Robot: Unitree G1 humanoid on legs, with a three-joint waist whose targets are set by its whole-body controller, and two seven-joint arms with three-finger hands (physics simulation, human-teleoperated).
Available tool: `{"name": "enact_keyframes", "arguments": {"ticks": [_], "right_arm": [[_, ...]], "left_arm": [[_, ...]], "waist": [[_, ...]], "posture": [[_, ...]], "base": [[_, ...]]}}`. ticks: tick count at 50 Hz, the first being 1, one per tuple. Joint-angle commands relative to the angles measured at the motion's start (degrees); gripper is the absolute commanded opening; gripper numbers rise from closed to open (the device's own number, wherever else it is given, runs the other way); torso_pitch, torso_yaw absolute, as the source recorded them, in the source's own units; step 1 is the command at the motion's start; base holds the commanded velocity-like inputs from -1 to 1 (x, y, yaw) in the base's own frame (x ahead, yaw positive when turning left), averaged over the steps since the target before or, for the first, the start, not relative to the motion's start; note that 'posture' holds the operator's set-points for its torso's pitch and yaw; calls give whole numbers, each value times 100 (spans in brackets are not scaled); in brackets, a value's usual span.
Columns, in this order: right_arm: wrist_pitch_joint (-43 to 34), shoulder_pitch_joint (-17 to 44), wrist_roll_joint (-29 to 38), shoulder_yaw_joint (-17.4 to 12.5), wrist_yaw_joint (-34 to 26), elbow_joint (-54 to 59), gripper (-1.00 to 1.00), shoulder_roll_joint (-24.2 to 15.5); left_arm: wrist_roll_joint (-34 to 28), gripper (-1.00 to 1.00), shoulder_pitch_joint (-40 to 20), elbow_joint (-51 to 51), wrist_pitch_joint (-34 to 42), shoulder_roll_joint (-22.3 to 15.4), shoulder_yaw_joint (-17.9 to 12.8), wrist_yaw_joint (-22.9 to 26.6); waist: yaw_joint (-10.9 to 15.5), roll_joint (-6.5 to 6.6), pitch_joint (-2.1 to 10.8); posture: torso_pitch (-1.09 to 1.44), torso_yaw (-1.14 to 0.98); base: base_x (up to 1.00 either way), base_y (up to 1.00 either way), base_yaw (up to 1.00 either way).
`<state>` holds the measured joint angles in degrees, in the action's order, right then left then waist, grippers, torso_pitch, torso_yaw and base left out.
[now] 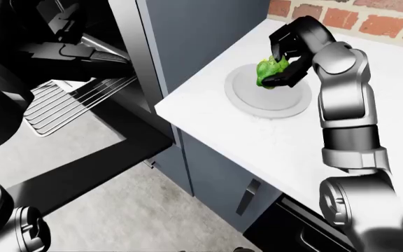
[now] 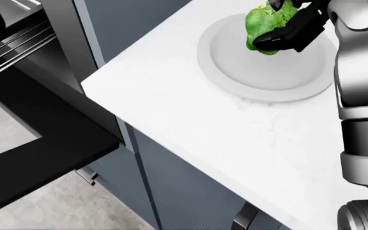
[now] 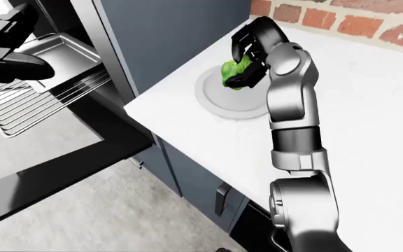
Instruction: Pick the broccoli from the oven and place it on the plate on the counter.
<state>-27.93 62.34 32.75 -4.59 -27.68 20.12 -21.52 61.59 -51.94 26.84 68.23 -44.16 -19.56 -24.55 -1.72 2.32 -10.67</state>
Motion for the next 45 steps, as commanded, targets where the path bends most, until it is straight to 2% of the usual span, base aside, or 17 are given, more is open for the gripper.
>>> {"name": "enact_keyframes", "arguments": {"ticks": [1,4,9,10,12,16,25,31,42,45], "right_arm": [[283,195,47,-64,182,-106,-100,-60],[325,168,99,-56,199,-55,-100,-52],[462,168,141,-64,270,130,-66,-60],[466,162,153,-61,262,130,-54,-63],[501,153,175,-63,281,169,-10,-68],[642,149,218,-51,378,383,18,-67],[854,54,267,-69,550,625,29,-101],[710,183,294,-176,316,362,29,-334],[-128,44,-26,-615,-512,-1271,38,-1043],[-458,-54,-205,-811,-835,-1896,44,-1331]], "left_arm": [[-61,100,-137,52,-175,-97,-137,14],[-99,100,-131,39,-196,-86,-121,41],[-131,100,-170,30,-171,-71,-107,54],[-156,100,-167,16,-188,-65,-99,70],[-109,100,-205,36,-131,-59,-119,30],[-89,100,-207,46,-128,-52,-119,12],[-155,100,-89,52,-223,-50,-128,101],[-154,100,-91,57,-222,-50,-134,105],[-31,100,-208,-8,-165,-192,-186,51],[92,100,-224,-30,-146,-319,-277,27]], "waist": [[-2,1,199],[6,1,204],[10,4,200],[12,4,201],[14,1,198],[12,-4,197],[23,-23,228],[37,-22,207],[59,-81,183],[61,-92,182]], "posture": [[20,0],[20,0],[20,0],[20,0],[20,0],[20,0],[20,0],[20,0],[20,0],[20,0]], "base": [[0,0,0],[0,0,0],[0,0,0],[0,0,0],[0,0,0],[0,0,0],[0,0,0],[0,0,0],[0,0,0],[0,0,0]]}}
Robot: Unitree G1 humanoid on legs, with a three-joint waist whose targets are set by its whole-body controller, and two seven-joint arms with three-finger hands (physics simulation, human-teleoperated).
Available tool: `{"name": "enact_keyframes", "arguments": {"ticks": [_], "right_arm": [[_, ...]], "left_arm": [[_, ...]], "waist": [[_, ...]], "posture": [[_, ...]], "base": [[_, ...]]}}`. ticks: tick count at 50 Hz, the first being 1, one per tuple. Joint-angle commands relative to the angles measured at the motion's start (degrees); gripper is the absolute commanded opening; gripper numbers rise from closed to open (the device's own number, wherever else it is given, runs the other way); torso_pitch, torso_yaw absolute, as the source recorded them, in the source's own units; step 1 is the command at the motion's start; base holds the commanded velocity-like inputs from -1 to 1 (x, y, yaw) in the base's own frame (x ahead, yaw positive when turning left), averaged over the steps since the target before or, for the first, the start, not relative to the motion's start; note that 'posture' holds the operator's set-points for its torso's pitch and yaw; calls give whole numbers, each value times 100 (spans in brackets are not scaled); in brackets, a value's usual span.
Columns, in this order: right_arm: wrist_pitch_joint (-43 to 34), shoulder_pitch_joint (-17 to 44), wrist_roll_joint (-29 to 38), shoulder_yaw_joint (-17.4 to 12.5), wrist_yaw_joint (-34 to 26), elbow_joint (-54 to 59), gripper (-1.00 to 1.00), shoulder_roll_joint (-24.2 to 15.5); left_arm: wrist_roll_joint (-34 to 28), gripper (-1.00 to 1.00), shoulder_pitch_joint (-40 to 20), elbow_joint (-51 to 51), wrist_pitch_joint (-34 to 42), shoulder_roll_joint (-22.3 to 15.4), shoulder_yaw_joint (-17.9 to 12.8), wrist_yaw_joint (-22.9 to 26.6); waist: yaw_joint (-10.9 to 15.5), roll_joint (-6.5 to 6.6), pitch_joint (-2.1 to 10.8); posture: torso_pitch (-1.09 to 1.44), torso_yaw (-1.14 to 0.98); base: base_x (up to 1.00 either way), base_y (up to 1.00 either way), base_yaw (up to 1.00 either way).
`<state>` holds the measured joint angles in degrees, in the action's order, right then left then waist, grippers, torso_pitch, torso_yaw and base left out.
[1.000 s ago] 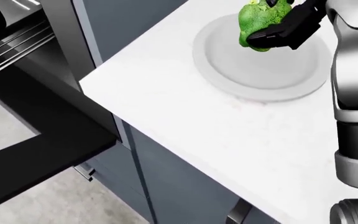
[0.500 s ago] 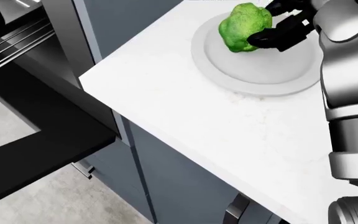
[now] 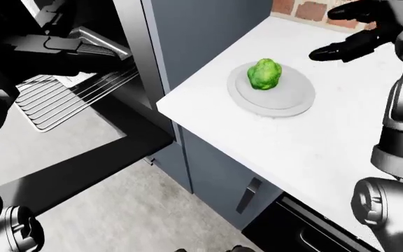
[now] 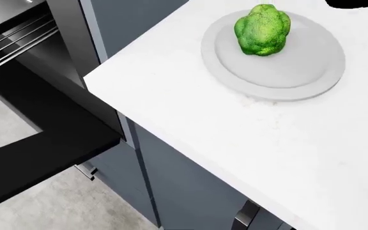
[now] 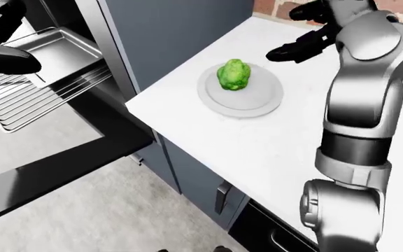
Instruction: Pick the broccoli from the oven and place it on the plate on the counter.
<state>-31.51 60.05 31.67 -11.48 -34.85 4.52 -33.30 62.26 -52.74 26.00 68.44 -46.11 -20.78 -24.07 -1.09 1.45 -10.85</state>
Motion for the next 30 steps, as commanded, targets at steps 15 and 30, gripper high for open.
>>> {"name": "enact_keyframes", "arguments": {"ticks": [15,30], "right_arm": [[-1625,-976,-1491,-1573,-1174,-3038,96,-2186],[-1324,-3467,-3545,-4201,-432,-3426,100,-3256]], "left_arm": [[2047,100,867,28,-1033,-1947,-1095,-766],[3427,100,3041,39,-2040,-3464,-3032,-902]], "waist": [[12,-27,94],[31,-66,-51]], "posture": [[20,0],[20,0]], "base": [[0,0,0],[0,0,0]]}}
